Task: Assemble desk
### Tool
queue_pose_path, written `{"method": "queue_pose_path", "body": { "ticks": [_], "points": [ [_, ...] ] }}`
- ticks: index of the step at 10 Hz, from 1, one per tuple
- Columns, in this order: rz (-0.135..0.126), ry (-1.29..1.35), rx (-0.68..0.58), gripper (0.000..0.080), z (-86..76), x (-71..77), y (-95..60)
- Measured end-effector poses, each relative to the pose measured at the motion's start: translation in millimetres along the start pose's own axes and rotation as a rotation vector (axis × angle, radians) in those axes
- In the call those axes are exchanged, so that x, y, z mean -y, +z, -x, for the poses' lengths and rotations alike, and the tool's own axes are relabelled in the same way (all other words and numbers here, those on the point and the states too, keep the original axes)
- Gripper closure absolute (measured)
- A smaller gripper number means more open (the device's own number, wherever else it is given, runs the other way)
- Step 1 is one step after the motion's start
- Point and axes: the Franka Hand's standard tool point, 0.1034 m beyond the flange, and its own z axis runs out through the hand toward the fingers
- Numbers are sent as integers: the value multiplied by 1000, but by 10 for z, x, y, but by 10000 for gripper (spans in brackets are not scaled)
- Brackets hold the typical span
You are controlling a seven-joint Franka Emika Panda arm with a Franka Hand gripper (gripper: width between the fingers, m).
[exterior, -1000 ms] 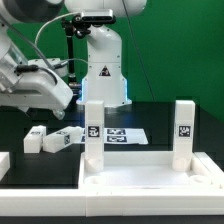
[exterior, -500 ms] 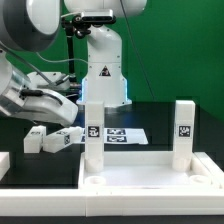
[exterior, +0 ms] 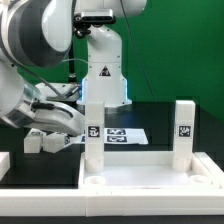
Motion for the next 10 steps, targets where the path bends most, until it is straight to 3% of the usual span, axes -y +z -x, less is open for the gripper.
{"method": "queue_pose_path", "body": {
  "ticks": [7,10],
  "points": [
    [5,-8,3,150,-5,32,29],
    [-3,-2,31,150,74,-7,-42]
  ]
}}
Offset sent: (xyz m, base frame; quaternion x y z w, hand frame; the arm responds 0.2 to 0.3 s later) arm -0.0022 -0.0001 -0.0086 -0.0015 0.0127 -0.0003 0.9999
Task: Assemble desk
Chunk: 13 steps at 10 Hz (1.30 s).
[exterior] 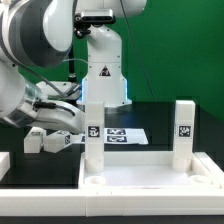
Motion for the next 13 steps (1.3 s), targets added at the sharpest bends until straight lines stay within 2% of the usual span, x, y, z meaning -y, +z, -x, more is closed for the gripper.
{"method": "queue_pose_path", "body": {
  "ticks": [2,7,10,12,13],
  "points": [
    [-3,-6,-3,150,-16,-50,4],
    [10,2,-9,150,-121,-79,161],
    [10,3,-8,150,-120,-78,160],
    [10,3,-8,178,-121,-79,161],
    [10,2,-8,357,-122,-80,161]
  ]
}}
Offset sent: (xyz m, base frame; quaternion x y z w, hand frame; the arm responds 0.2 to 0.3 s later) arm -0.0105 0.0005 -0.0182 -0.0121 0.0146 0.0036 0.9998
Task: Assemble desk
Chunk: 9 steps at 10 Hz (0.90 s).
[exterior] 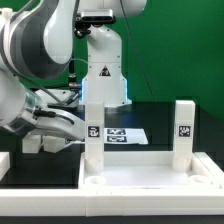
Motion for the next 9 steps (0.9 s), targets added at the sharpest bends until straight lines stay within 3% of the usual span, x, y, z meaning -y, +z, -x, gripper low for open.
{"method": "queue_pose_path", "body": {
  "ticks": [1,2,9],
  "points": [
    [0,0,0,357,0,0,0],
    [0,0,0,519,0,0,0],
    [-1,-1,-1,517,8,4,-12]
  ]
}}
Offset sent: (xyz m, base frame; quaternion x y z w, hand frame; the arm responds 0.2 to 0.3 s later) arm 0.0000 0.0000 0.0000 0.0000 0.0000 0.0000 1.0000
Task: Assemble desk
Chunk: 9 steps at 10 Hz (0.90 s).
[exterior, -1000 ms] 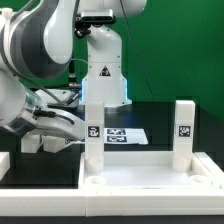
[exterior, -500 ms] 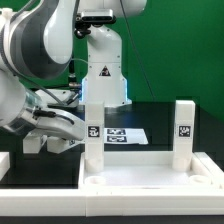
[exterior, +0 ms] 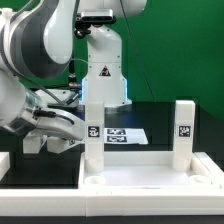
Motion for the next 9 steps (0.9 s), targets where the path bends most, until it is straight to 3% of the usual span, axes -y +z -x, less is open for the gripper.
{"method": "queue_pose_path", "body": {
  "ticks": [3,5,6,7,9],
  "points": [
    [-42,-52,-11,515,567,183,-501],
    [-58,-69,-26,515,1066,393,-734],
    [-61,-15,-46,515,1168,518,-822],
    [-65,18,-112,515,1127,632,-826],
    [-76,-19,-264,515,1098,690,-853]
  ]
}}
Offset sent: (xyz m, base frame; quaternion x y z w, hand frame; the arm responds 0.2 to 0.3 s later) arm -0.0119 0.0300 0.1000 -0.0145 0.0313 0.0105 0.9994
